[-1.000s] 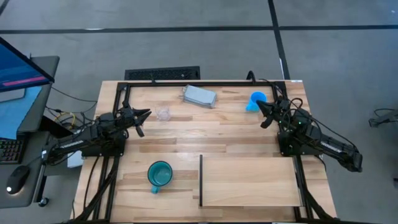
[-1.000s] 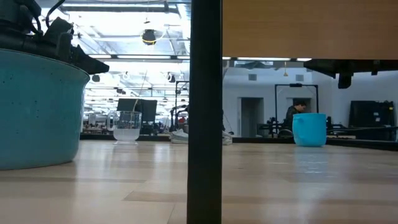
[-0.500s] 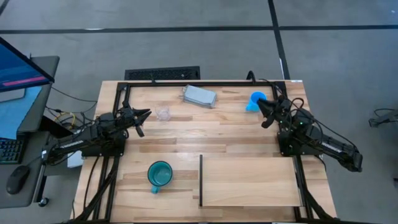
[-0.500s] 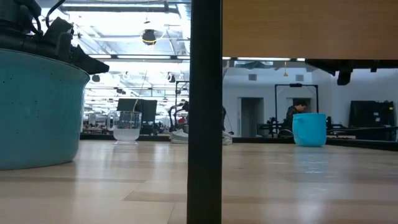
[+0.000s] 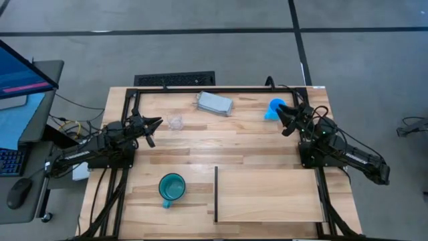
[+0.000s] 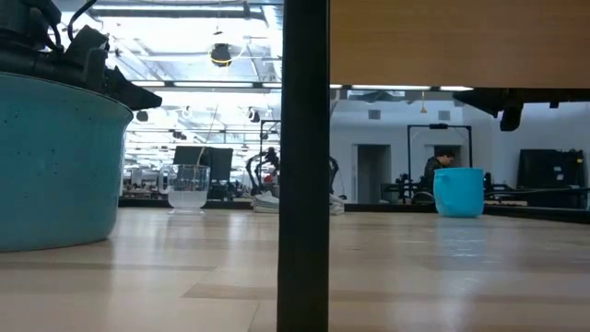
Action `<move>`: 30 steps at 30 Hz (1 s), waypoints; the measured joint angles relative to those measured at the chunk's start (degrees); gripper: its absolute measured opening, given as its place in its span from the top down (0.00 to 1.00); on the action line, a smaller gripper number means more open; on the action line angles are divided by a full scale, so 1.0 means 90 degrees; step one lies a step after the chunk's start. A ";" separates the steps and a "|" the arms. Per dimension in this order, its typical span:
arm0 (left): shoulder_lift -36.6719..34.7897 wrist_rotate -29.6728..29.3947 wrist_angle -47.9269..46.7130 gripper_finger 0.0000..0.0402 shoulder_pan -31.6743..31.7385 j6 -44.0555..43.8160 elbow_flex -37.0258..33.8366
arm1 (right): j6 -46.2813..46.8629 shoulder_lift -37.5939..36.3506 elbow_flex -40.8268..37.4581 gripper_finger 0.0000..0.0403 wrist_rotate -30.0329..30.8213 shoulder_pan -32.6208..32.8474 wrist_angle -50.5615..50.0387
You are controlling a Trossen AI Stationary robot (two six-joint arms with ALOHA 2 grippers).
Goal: Stack small to large cups/mugs on shelf
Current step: Put the blue mug on the shelf
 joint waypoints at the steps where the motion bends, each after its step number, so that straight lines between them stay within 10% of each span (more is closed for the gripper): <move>1: -0.0001 0.0000 0.0000 0.86 0.0000 0.0000 0.0000 | 0.0000 0.0000 0.0000 0.50 0.0002 0.0000 0.0000; 14: 0.0001 -0.0002 0.0000 0.86 0.0000 0.0000 0.0000 | -0.1088 0.0243 0.1092 0.31 -0.0612 0.0016 -0.0200; 30: 0.0000 -0.0002 0.0002 0.86 0.0000 0.0000 0.0000 | -0.1452 0.2509 0.4615 0.31 -0.0707 0.0022 -0.4235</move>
